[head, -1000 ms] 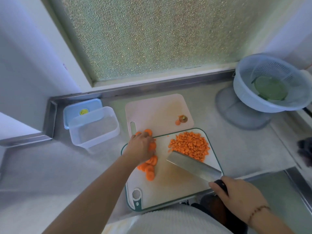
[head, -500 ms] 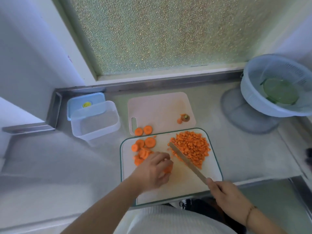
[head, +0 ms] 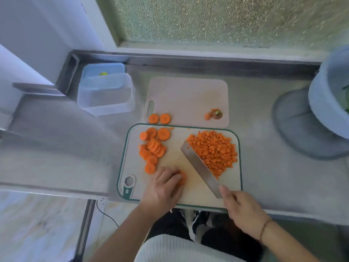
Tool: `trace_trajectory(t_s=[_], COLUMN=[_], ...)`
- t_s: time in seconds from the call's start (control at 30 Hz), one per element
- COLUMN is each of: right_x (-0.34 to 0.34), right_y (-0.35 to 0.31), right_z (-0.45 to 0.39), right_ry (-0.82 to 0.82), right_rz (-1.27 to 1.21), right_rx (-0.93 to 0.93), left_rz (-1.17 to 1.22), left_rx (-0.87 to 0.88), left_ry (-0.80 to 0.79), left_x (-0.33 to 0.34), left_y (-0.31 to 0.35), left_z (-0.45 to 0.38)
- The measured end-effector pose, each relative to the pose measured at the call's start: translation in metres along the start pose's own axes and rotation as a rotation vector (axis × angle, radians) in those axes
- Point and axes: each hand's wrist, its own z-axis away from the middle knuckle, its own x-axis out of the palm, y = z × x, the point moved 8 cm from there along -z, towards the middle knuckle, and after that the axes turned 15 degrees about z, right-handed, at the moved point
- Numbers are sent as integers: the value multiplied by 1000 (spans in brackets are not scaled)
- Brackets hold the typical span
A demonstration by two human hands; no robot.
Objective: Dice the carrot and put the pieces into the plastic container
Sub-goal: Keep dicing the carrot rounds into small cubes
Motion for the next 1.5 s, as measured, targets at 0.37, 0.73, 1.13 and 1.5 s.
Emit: trace_trajectory(t_s=[0.37,0.73,1.13,1.5], right_x=[14,28,36,12], right_y=[1,9,-7,-2], right_z=[26,47,27,59], right_ry=[54,54,7,-44], right_rz=[93,309,185,211], right_rx=[-75,46,9,161], left_rz=[-3,40,79,81], left_rx=[65,66,30,53], left_ry=[6,-23,-19,12], left_x=[15,12,11,7], left_y=[13,10,5,6], left_z=[-6,-1,-3,0])
